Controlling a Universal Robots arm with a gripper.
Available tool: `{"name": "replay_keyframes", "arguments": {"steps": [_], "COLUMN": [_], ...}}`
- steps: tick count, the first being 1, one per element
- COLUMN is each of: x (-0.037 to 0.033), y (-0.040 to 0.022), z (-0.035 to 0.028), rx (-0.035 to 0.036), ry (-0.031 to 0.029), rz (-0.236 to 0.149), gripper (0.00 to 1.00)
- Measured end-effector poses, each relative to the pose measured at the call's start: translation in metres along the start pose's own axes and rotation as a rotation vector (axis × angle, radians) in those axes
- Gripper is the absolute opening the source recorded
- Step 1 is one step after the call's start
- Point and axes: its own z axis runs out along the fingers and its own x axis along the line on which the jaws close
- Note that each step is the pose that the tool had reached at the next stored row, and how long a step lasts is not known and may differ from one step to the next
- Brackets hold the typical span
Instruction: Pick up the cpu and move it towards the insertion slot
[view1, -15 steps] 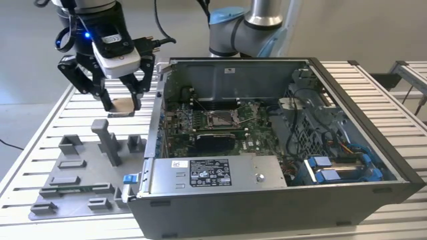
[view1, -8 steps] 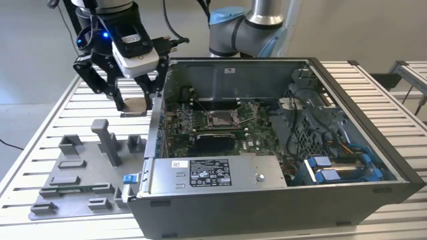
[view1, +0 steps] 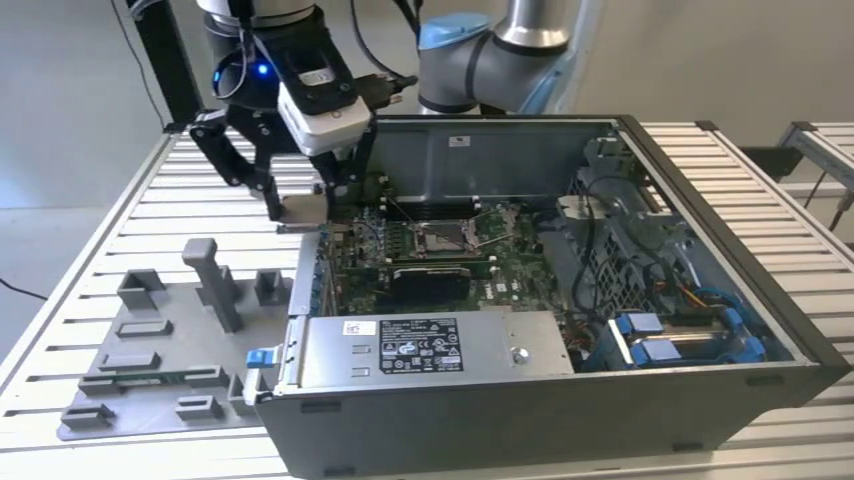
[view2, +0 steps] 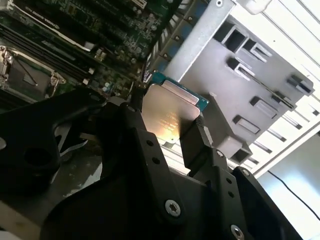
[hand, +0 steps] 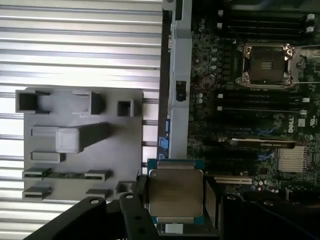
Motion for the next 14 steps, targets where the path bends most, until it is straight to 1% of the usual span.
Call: {"name": "replay_keyframes", "arguments": {"steps": [14], "x": [-0.0637], "y": [-0.0016], "z": [0.0001], "rx": [0.0000], "ry": [0.0000], "rz": [0.000], "gripper": [0.00]}}
